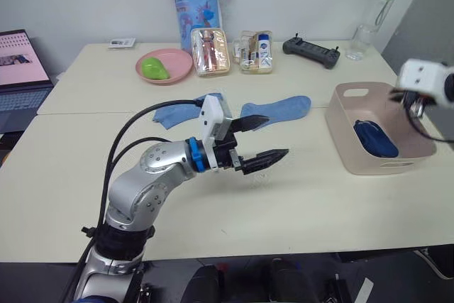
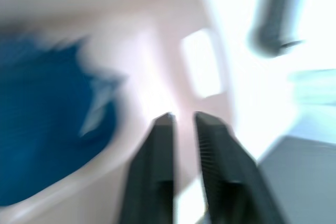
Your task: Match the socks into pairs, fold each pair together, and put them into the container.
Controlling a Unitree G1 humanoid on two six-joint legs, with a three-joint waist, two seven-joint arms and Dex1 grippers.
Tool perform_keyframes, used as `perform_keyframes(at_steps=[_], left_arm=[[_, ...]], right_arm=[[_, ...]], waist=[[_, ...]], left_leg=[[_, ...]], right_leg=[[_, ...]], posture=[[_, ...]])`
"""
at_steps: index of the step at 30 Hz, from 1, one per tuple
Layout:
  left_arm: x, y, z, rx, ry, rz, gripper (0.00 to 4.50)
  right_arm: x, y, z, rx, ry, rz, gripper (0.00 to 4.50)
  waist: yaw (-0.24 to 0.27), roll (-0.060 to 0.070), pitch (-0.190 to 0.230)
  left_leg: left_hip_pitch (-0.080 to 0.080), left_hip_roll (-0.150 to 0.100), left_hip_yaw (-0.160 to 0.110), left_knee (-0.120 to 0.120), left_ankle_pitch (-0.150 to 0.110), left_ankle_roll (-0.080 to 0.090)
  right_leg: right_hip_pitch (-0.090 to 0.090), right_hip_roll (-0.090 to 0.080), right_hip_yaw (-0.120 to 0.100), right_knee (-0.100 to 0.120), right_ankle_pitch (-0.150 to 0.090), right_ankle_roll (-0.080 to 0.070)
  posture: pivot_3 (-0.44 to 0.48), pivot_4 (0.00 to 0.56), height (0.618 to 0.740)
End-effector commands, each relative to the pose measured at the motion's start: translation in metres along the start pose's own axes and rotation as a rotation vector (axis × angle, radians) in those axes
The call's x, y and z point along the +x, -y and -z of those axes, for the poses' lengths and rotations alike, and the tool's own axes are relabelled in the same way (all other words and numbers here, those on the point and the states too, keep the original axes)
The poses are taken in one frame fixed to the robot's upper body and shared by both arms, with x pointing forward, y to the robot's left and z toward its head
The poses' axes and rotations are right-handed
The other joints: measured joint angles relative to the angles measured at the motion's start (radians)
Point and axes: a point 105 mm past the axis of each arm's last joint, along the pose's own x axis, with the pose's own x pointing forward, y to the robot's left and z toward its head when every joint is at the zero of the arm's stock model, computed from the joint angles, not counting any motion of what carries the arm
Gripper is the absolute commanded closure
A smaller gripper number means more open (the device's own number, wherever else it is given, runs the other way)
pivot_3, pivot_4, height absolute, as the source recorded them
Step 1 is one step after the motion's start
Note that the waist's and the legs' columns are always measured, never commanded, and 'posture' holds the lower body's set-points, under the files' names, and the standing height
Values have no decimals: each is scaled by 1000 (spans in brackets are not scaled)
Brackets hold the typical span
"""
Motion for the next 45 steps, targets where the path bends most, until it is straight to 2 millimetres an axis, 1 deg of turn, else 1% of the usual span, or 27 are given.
perform_keyframes(at_steps=[1,2,3,5,6,7,8,10,12,15,18,21,22,24,26,27,30,32,34,36,38,40,43,44,45], left_arm=[[-15,-26,-13,114,27,-149,0],[-18,-31,-13,120,28,-178,0],[-22,-35,-12,135,18,-204,0],[-35,-46,-7,145,-1,-293,0],[-41,-50,-4,141,-2,-341,0],[-47,-53,-2,134,-1,-388,0],[-50,-54,0,130,0,-416,0],[-60,-57,8,131,-19,-492,0],[-72,-57,18,114,-21,-576,0],[-90,-51,37,87,-35,-693,0],[-105,-45,54,90,-69,-778,0],[-121,-38,67,78,-89,-859,0],[-128,-33,74,76,-105,-887,0],[-144,-18,92,46,-159,-935,0],[-152,-8,102,27,-191,-956,0],[-153,-5,105,23,-199,-952,0],[-153,-3,106,11,-192,-954,0],[-152,-9,106,21,-192,-954,0],[-152,-32,104,71,-221,-955,0],[-152,-52,102,107,-245,-957,0],[-150,-82,99,152,-278,-944,0],[-151,-111,96,167,-300,-954,0],[-155,-146,90,186,-296,-1001,0],[-156,-158,93,172,-316,-1002,0],[-156,-166,97,159,-331,-1000,0]], right_arm=[[9,3,-58,243,369,43,2426],[12,-2,-64,275,408,38,2107],[16,-9,-68,269,421,34,1744],[31,-29,-91,365,524,44,1031],[40,-46,-104,440,577,23,636],[47,-63,-113,485,601,9,304],[50,-74,-118,509,608,2,24],[59,-100,-120,519,587,14,24],[67,-127,-119,526,557,31,24],[72,-165,-113,593,528,40,24],[71,-193,-99,588,466,59,24],[66,-215,-89,641,430,52,24],[63,-219,-87,669,434,61,24],[53,-225,-83,711,439,95,24],[48,-228,-82,720,436,116,24],[48,-228,-82,717,439,120,24],[48,-225,-84,704,455,132,24],[51,-223,-89,667,469,114,24],[57,-217,-98,632,491,72,24],[62,-210,-102,627,496,55,24],[64,-200,-114,625,528,31,24],[65,-194,-124,615,555,1,24],[69,-184,-129,593,558,24,24],[72,-181,-131,577,553,41,24],[74,-178,-132,566,550,51,24]], waist=[[-4,0,0],[-2,0,0],[2,0,0],[9,0,0],[10,0,0],[11,0,0],[12,0,0],[25,0,0],[33,0,0],[36,-1,-2],[36,-1,-2],[33,-1,-2],[31,-1,-2],[27,0,-3],[25,0,-2],[26,0,-2],[28,-1,-3],[28,-1,-3],[29,-1,-3],[28,-2,-3],[28,-2,-4],[28,-2,-4],[28,-2,-4],[28,-2,-4],[28,-2,-4]], left_leg=[[1,1,0,0,-1,1],[1,2,0,1,-1,1],[0,2,0,1,-1,2],[-3,2,-3,3,-1,2],[-5,2,-4,3,-1,2],[-7,2,-4,3,-1,2],[-9,2,-5,4,-1,2],[-14,1,-6,5,-1,2],[-14,0,-6,6,-1,2],[-14,-1,-7,6,-1,2],[-13,-1,-6,6,-1,2],[-12,-1,-6,6,-2,3],[-11,-1,-6,6,-2,3],[-9,-1,-6,4,-2,3],[-7,0,-5,3,-2,3],[-7,0,-5,3,-2,3],[-7,0,-6,4,-2,3],[-5,-1,-5,4,-2,3],[-5,-1,-5,4,-2,4],[-5,-1,-6,4,-2,3],[-4,0,-6,4,-2,3],[-4,0,-6,4,-2,3],[-5,0,-6,4,-2,3],[-5,-1,-5,4,-2,3],[-6,-1,-5,4,-2,3]], right_leg=[[0,1,0,0,1,-1],[1,1,0,0,1,-2],[1,1,-1,0,1,-2],[0,1,-3,0,1,-2],[-1,1,-4,0,1,-2],[-3,0,-4,0,1,-2],[-4,0,-5,0,1,-2],[-8,0,-5,0,2,-1],[-8,-1,-5,0,2,-1],[-7,-2,-5,-1,2,0],[-7,-2,-5,0,2,0],[-6,-2,-5,0,2,0],[-5,-2,-5,0,2,0],[-4,-1,-5,0,2,0],[-3,-1,-4,-1,2,0],[-3,-1,-4,-1,2,0],[-1,0,-5,-1,2,0],[0,0,-5,-1,2,0],[0,0,-5,-1,2,0],[0,2,-6,0,2,0],[0,2,-6,0,2,0],[0,2,-6,0,2,0],[-1,2,-7,-1,2,0],[-1,2,-7,-1,2,0],[-2,1,-7,-1,2,0]], posture=[[0,150,740],[0,150,740],[0,150,740],[0,150,740],[0,150,740],[0,150,740],[0,150,740],[0,150,740],[0,150,740],[0,150,740],[0,150,740],[0,150,740],[0,150,740],[0,150,740],[0,150,740],[0,150,740],[0,150,740],[0,150,740],[0,150,740],[0,150,740],[0,150,740],[0,150,740],[0,150,740],[0,150,740],[0,150,740]])
